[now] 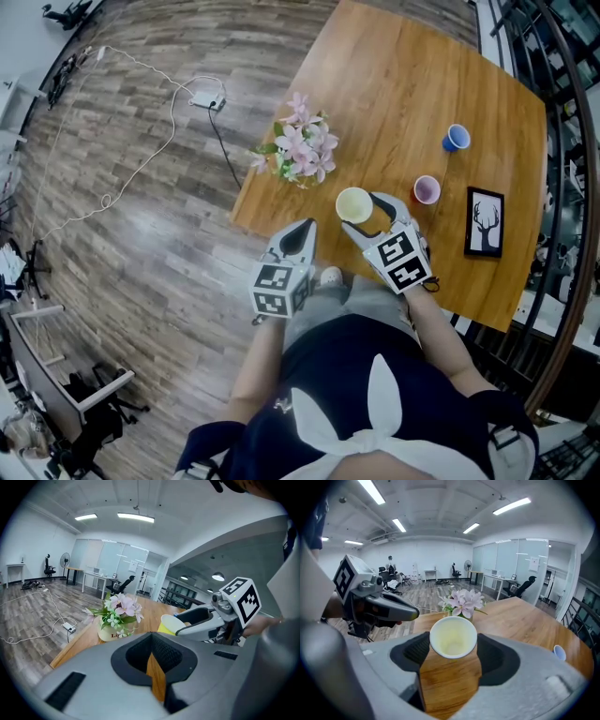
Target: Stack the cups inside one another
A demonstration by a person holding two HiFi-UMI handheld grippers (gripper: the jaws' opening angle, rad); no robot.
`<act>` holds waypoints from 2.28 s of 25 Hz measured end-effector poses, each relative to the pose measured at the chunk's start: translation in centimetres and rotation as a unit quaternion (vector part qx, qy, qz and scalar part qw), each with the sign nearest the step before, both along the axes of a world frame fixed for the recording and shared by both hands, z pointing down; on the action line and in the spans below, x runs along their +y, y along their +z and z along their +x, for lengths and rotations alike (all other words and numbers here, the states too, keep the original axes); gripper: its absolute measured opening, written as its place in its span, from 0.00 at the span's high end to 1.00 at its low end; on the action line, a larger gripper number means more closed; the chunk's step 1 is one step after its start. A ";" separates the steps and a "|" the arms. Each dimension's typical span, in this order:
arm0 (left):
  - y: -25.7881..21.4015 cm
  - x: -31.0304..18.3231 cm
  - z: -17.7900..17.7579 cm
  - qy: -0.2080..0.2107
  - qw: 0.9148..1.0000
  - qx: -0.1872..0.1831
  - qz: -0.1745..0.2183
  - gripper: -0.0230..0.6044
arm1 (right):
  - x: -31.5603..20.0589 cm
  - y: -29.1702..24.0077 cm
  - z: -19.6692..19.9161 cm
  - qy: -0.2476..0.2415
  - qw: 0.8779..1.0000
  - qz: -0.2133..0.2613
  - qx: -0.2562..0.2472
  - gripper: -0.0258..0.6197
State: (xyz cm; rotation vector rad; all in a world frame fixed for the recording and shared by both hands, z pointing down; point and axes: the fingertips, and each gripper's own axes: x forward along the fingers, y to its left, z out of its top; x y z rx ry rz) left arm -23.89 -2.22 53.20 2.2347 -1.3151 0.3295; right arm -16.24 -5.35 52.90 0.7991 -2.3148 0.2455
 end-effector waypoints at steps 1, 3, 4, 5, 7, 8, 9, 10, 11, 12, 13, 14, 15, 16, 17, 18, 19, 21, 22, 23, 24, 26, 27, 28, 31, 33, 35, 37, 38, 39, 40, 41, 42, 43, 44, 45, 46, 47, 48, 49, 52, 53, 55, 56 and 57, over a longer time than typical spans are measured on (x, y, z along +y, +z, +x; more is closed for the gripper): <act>-0.2 0.0 0.0 -0.001 1.000 0.001 0.003 0.94 | -0.1 -0.8 0.0 -0.001 1.000 0.006 -0.003 0.48; -0.7 -0.1 0.0 -0.003 1.000 0.005 0.010 0.94 | -0.2 -2.1 0.1 -0.005 1.000 0.017 -0.007 0.48; -0.9 0.0 0.1 -0.004 1.000 0.006 0.013 0.94 | -0.2 -2.7 0.1 -0.007 1.000 0.022 -0.008 0.48; -1.2 0.0 0.2 -0.005 1.000 0.007 0.015 0.94 | -0.1 -3.3 0.2 -0.009 1.000 0.027 -0.009 0.48; -1.8 0.1 0.3 -0.005 1.000 0.008 0.021 0.94 | -0.1 -4.4 0.3 -0.013 0.999 0.036 -0.011 0.48; -2.1 0.1 0.3 -0.005 1.000 0.008 0.023 0.94 | 0.0 -4.9 0.3 -0.015 0.999 0.039 -0.013 0.48; -2.4 0.2 0.3 -0.005 1.000 0.008 0.025 0.94 | 0.0 -5.3 0.3 -0.016 0.999 0.041 -0.015 0.48; -2.7 0.3 0.3 -0.006 1.000 0.008 0.027 0.94 | 0.0 -5.6 0.3 -0.017 0.999 0.042 -0.018 0.48; -2.9 0.3 0.4 -0.009 1.000 0.008 0.028 0.94 | 0.0 -5.7 0.3 -0.017 0.999 0.042 -0.020 0.48; -3.1 0.4 0.4 -0.011 0.999 0.007 0.029 0.94 | 0.0 -5.7 0.3 -0.018 0.999 0.040 -0.022 0.48; -3.1 0.4 0.5 -0.013 0.999 0.007 0.029 0.94 | 0.0 -5.7 0.3 -0.020 0.999 0.038 -0.023 0.48; -3.2 0.4 0.7 -0.014 0.999 0.006 0.029 0.94 | 0.1 -5.7 0.3 -0.023 0.999 0.036 -0.023 0.48; -3.2 0.4 0.8 -0.015 0.999 0.005 0.029 0.94 | 0.2 -5.7 0.3 -0.026 0.999 0.036 -0.024 0.48; -3.2 0.4 1.0 -0.017 0.999 0.004 0.029 0.94 | 0.2 -5.8 0.3 -0.029 0.999 0.036 -0.025 0.48; -3.3 0.4 1.1 -0.018 0.999 0.004 0.028 0.94 | 0.2 -5.9 0.4 -0.031 0.999 0.037 -0.026 0.48; -3.3 0.4 1.3 -0.019 0.999 0.003 0.028 0.94 | 0.2 -6.0 0.6 -0.032 0.998 0.037 -0.028 0.48; -3.4 0.5 1.6 -0.020 0.999 0.002 0.028 0.94 | 0.2 -6.2 0.8 -0.033 0.998 0.038 -0.029 0.48; -3.6 0.5 2.2 -0.020 0.999 0.001 0.028 0.94 | 0.1 -6.7 1.2 -0.035 0.998 0.039 -0.033 0.48; -3.7 0.4 2.4 -0.020 0.999 0.000 0.028 0.94 | 0.0 -6.9 1.4 -0.035 0.998 0.040 -0.034 0.48; -3.7 0.3 2.7 -0.020 0.999 0.000 0.028 0.94 | -0.1 -7.1 1.7 -0.035 0.998 0.042 -0.036 0.48; -3.8 0.3 3.0 -0.020 0.999 0.000 0.028 0.94 | -0.1 -7.3 2.0 -0.035 0.998 0.043 -0.037 0.48; -3.9 0.1 3.6 -0.019 0.999 0.001 0.029 0.94 | -0.3 -7.6 2.7 -0.034 0.998 0.047 -0.037 0.48; -4.0 0.1 4.0 -0.018 0.999 0.001 0.030 0.94 | -0.4 -7.8 3.2 -0.032 0.998 0.048 -0.037 0.48; -4.1 0.0 4.4 -0.017 0.999 0.002 0.030 0.94 | -0.5 -7.9 3.7 -0.029 0.998 0.048 -0.036 0.48; -4.5 -0.3 5.5 -0.015 0.999 0.003 0.031 0.94 | -0.9 -8.0 5.7 -0.017 0.998 0.050 -0.031 0.48; -5.0 -0.8 6.1 -0.021 0.999 0.004 0.036 0.94 | -1.3 -8.0 7.2 -0.008 0.998 0.055 -0.029 0.48; -5.4 -1.3 6.8 -0.023 0.999 0.005 0.038 0.94 | -1.7 -8.2 8.5 0.002 0.998 0.056 -0.029 0.48; -5.4 -1.3 7.8 -0.018 0.999 0.005 0.036 0.94 | -1.9 -8.3 10.0 0.012 0.998 0.055 -0.025 0.48; -5.3 -1.2 8.3 -0.012 0.999 0.005 0.034 0.94 | -2.1 -8.4 10.8 0.017 0.998 0.055 -0.024 0.48; -5.1 -1.2 8.9 -0.005 0.999 0.005 0.031 0.94 | -2.2 -8.5 11.5 0.022 0.998 0.056 -0.025 0.48; -5.0 -1.1 9.4 0.000 1.000 0.004 0.029 0.94 | -2.4 -8.7 12.2 0.028 0.998 0.058 -0.025 0.48; -5.0 -1.2 9.8 0.002 1.000 0.004 0.029 0.94 | -2.6 -8.8 12.9 0.033 0.997 0.059 -0.025 0.48; -5.0 -1.3 10.2 0.004 1.000 0.004 0.029 0.94 | -2.8 -8.8 13.7 0.039 0.997 0.060 -0.026 0.48; -5.0 -1.4 10.6 0.005 1.000 0.004 0.029 0.94 | -3.0 -8.9 14.4 0.044 0.997 0.061 -0.026 0.48; -4.9 -1.4 11.0 0.007 1.000 0.003 0.028 0.94 | -3.1 -8.9 15.1 0.049 0.997 0.062 -0.026 0.48; -4.9 -1.5 11.4 0.008 1.000 0.003 0.028 0.94 | -3.3 -9.0 15.9 0.054 0.996 0.063 -0.025 0.48; -4.9 -1.5 11.8 0.010 1.000 0.002 0.028 0.94 | -3.4 -9.0 16.6 0.058 0.996 0.065 -0.024 0.48; -4.9 -1.6 12.2 0.012 1.000 0.001 0.027 0.94 | -3.5 -9.1 17.4 0.063 0.996 0.067 -0.023 0.48; -4.9 -1.6 12.7 0.013 1.000 0.001 0.027 0.94 | -3.6 -9.2 18.1 0.067 0.995 0.069 -0.021 0.48; -5.0 -1.6 13.1 0.015 1.000 0.001 0.027 0.94 | -3.7 -9.3 18.8 0.071 0.995 0.071 -0.020 0.48; -5.0 -1.7 14.3 0.021 0.999 0.000 0.026 0.94 | -3.9 -9.4 20.7 0.084 0.993 0.075 -0.019 0.48; -5.0 -1.7 14.7 0.024 0.999 0.000 0.026 0.94 | -4.0 -9.4 21.2 0.088 0.993 0.075 -0.019 0.48; -5.0 -1.7 15.5 0.030 0.999 0.000 0.025 0.94 | -4.1 -9.5 22.0 0.095 0.992 0.077 -0.021 0.48; -5.0 -1.7 15.9 0.033 0.999 0.000 0.024 0.94 | -4.2 -9.7 22.4 0.098 0.992 0.078 -0.022 0.48; -5.1 -1.7 16.2 0.037 0.999 -0.001 0.024 0.94 | -4.2 -9.8 22.8 0.101 0.991 0.079 -0.022 0.48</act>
